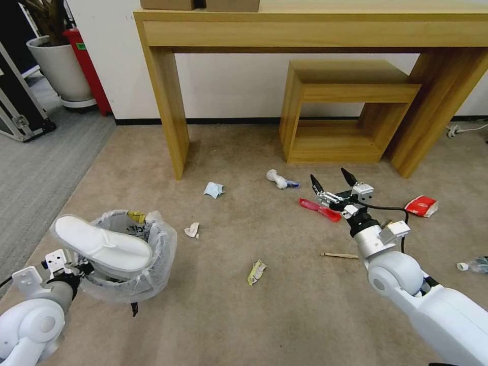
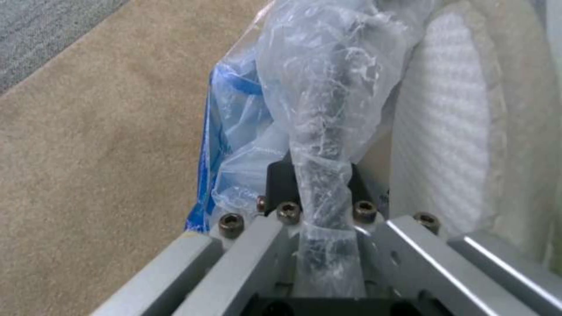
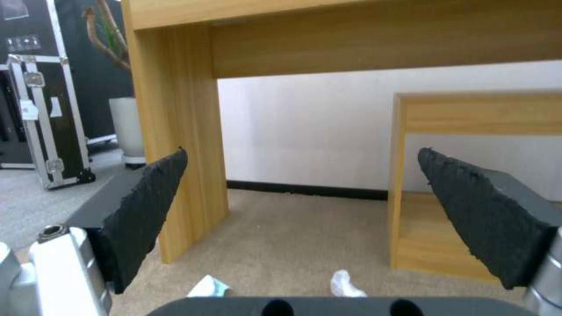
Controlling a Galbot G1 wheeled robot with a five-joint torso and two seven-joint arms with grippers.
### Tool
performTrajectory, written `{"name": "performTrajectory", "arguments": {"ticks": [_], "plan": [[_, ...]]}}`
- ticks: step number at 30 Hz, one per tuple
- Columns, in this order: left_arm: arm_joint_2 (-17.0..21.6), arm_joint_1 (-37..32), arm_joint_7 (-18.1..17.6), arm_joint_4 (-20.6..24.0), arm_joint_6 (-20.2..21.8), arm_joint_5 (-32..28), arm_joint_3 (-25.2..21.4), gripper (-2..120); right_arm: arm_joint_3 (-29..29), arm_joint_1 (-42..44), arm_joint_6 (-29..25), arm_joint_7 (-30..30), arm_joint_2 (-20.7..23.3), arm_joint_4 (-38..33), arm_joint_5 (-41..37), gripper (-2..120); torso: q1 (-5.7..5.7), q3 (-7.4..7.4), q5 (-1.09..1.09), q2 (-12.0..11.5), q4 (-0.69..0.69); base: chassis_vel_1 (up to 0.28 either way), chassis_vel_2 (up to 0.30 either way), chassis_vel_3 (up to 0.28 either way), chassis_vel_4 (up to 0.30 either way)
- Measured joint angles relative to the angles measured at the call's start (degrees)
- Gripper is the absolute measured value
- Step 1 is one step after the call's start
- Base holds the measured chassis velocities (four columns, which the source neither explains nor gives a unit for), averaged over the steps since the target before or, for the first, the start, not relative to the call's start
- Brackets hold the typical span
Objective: Pick up the trash bin and place the garbage on the floor into it.
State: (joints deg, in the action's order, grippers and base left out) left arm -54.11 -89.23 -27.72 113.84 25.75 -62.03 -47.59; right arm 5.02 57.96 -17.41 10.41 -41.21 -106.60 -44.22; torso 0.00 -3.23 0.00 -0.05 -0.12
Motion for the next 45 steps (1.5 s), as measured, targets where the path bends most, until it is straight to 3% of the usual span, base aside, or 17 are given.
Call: {"name": "performTrajectory", "arguments": {"ticks": [7,11,12,15,19,30,35,38,45], "plan": [[-0.2,-0.6,-0.1,0.4,0.0,0.0,-0.2,0,-4.3,-2.2,6.2,7.0,-1.7,0.4,-4.9,100,0.00,0.00,0.00,0.0,0.00,0.000,0.000,0.000,0.000],[-0.7,-1.0,-0.1,0.8,0.0,0.3,-0.3,0,-11.2,-5.5,15.9,16.0,-4.5,1.5,-15.6,100,0.00,0.00,0.01,0.0,0.00,0.000,0.000,0.000,0.000],[-0.7,-1.0,-0.1,0.8,0.0,0.3,-0.3,0,-11.2,-5.5,15.9,16.0,-4.5,1.5,-15.6,100,0.00,0.00,0.01,0.0,0.00,0.000,0.000,0.000,0.000],[-1.0,-1.2,-0.2,0.9,0.0,0.6,-0.3,0,-16.7,-7.5,23.2,21.1,-5.6,3.0,-23.5,100,0.00,0.00,0.00,0.0,0.01,0.000,0.000,0.000,0.000],[-1.5,-1.3,-0.2,0.9,-0.2,1.0,-0.2,0,-20.7,-9.2,27.2,24.2,-7.5,5.8,-27.6,100,0.00,0.00,-0.01,0.0,-0.01,0.000,0.000,0.000,0.000],[-3.0,-1.8,-0.2,1.2,-0.4,2.3,0.2,0,-28.8,-14.1,31.9,32.5,-16.7,15.7,-30.5,100,0.00,0.00,-0.01,0.0,0.00,0.000,0.000,0.000,0.000],[-3.1,-2.1,-0.2,1.4,-0.5,2.4,0.1,0,-30.3,-15.0,32.2,33.7,-19.7,19.1,-30.3,100,0.00,0.00,-0.01,0.0,0.00,0.000,0.000,0.000,0.000],[-3.3,-2.9,0.0,1.9,-0.7,2.5,-0.4,0,-31.9,-16.4,32.5,34.1,-26.5,24.5,-29.4,100,0.00,0.00,0.00,0.0,0.00,0.000,0.000,0.000,0.000],[-3.2,-4.1,0.1,2.4,-1.2,2.6,-1.1,0,-34.8,-18.4,31.7,33.3,-30.6,30.0,-28.0,96,0.00,0.00,0.00,0.0,0.00,0.000,0.000,0.000,0.000]]}}
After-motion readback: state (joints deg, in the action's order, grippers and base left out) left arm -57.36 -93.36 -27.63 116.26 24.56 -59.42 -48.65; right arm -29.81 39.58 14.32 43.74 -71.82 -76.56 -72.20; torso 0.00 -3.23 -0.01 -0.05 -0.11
